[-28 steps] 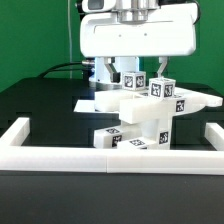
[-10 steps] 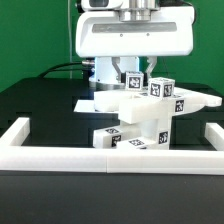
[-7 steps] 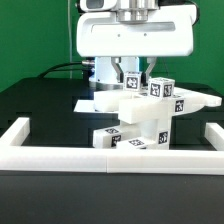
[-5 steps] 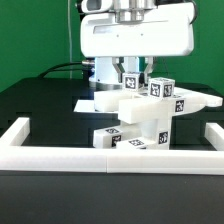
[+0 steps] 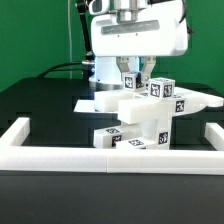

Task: Assemble chair

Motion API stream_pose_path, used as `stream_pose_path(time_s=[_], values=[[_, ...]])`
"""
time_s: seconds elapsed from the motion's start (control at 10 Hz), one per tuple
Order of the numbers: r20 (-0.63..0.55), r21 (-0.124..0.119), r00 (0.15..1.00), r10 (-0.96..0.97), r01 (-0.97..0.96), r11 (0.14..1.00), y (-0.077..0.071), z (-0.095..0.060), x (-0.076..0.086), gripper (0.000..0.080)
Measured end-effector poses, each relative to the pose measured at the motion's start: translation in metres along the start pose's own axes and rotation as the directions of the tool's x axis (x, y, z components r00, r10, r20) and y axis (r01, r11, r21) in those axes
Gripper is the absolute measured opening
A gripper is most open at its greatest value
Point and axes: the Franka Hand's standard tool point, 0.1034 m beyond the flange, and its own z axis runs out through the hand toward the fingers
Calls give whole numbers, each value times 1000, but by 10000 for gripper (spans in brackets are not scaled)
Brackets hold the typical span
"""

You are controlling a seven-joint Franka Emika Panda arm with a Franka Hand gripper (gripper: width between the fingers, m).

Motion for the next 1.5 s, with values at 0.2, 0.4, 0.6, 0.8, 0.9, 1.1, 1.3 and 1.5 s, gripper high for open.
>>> stream_pose_path(time_s=[0.2, 0.4, 0.6, 0.8, 0.9, 1.1, 1.3, 1.5], values=[[0, 0, 1000, 14, -14, 1000, 0, 0, 0, 298], [13, -9, 998, -62, 62, 998, 1, 0, -1, 471], [15, -8, 979, -203, 203, 979, 0, 0, -2, 636], [16, -4, 900, -435, 435, 900, 0, 0, -4, 647], [16, -2, 849, -528, 528, 849, -1, 0, -4, 647], [17, 1, 738, -675, 675, 738, -1, 0, -5, 648], [18, 2, 605, -796, 796, 605, -1, 1, -5, 648], [22, -8, 447, -894, 894, 447, 0, 1, -4, 648]])
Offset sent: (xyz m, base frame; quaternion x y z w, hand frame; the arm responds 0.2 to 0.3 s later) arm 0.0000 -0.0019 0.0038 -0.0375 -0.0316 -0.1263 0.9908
